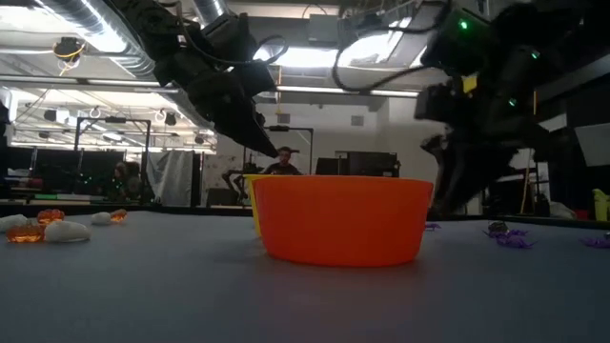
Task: Sort Halloween decoration
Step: Put the black skull toy into the blue bin
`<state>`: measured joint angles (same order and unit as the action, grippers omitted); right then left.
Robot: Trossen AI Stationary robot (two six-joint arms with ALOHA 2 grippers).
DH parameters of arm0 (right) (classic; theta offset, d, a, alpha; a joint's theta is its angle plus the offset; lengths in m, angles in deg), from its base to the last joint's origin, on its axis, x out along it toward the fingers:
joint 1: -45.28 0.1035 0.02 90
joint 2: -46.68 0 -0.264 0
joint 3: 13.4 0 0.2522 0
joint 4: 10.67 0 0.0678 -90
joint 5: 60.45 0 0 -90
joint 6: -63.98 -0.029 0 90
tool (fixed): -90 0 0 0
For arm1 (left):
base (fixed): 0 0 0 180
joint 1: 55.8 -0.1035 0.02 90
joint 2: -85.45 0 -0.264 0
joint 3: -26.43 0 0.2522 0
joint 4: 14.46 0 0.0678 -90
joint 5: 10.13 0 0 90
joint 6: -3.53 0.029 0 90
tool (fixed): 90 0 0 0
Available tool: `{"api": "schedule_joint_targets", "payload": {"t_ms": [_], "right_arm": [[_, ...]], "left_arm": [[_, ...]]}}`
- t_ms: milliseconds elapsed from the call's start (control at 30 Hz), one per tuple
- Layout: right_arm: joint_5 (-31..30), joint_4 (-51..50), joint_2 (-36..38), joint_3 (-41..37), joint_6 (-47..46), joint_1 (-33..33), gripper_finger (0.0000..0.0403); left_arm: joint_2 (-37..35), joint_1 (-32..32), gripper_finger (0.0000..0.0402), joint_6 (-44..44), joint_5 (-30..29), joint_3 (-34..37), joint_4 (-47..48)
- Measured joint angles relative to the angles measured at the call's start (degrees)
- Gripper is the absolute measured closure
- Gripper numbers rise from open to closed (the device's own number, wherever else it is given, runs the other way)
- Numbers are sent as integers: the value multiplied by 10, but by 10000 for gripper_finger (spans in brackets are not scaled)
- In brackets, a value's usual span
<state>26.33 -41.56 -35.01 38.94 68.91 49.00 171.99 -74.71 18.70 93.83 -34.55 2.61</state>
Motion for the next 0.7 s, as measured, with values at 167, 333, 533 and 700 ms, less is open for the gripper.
{"api": "schedule_joint_targets", "payload": {"t_ms": [167,333,533,700], "right_arm": [[-65,-52,0,59,39,0,316],[-104,-46,0,96,61,0,316],[-152,33,0,99,80,0,316],[-152,57,0,99,91,0,315]], "left_arm": [[0,0,280,0,0,0,0],[0,0,280,0,0,0,0],[0,0,280,0,0,0,0],[0,0,280,0,0,0,0]]}}
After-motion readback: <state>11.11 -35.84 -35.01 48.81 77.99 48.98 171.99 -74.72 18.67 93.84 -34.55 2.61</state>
